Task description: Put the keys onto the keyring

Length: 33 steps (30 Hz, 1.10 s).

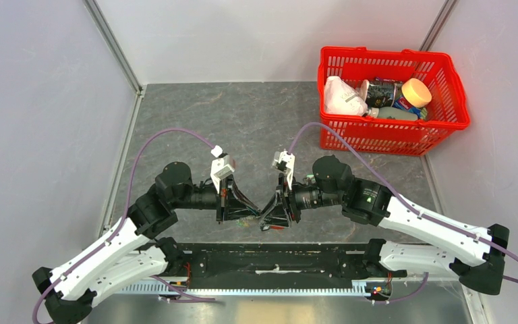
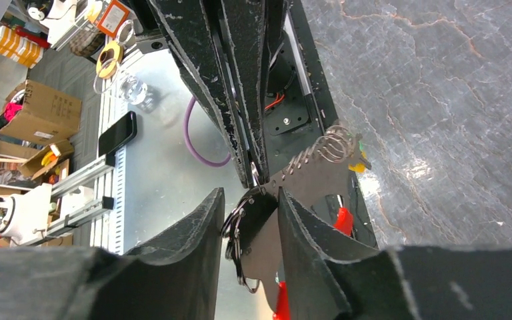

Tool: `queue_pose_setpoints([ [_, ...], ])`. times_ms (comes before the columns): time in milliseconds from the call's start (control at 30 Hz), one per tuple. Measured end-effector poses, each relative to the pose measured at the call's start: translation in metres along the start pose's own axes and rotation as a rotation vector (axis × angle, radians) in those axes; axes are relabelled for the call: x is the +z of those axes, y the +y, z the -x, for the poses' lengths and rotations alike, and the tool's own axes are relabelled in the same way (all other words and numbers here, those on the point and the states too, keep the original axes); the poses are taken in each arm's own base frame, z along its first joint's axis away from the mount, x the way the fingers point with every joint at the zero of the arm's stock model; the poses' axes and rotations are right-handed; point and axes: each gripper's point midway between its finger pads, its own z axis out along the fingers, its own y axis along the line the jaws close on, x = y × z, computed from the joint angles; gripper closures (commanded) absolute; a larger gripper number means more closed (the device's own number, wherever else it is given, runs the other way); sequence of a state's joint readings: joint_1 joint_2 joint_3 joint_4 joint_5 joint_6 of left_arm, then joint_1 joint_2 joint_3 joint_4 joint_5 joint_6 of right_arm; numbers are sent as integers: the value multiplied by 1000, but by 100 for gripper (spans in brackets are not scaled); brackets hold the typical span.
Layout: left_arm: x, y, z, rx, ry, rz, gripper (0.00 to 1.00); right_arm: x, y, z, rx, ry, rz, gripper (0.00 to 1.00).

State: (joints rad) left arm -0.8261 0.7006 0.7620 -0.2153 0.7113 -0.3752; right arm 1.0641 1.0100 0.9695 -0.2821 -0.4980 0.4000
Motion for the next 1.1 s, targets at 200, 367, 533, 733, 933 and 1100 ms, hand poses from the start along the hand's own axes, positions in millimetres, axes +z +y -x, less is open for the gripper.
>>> queue_pose_setpoints([
  [200,0,0,-1,1,-1,-1,98,1,-4,4,0,-19,-28,69],
  [367,0,1,-4,-3,4,0,98,1,-6,7,0,-32,-41,81],
  [533,-1,2,-4,-4,1,6,98,1,-8,8,0,-36,-49,100],
  [733,-2,3,-3,-2,-4,10,98,1,-8,9,-2,-40,-51,100],
  [933,-2,2,-1,4,-10,8,80,0,-4,10,-8,-46,-42,100],
  [1100,-2,3,1,8,-20,17,58,-2,-1,11,-16,-61,-28,100],
])
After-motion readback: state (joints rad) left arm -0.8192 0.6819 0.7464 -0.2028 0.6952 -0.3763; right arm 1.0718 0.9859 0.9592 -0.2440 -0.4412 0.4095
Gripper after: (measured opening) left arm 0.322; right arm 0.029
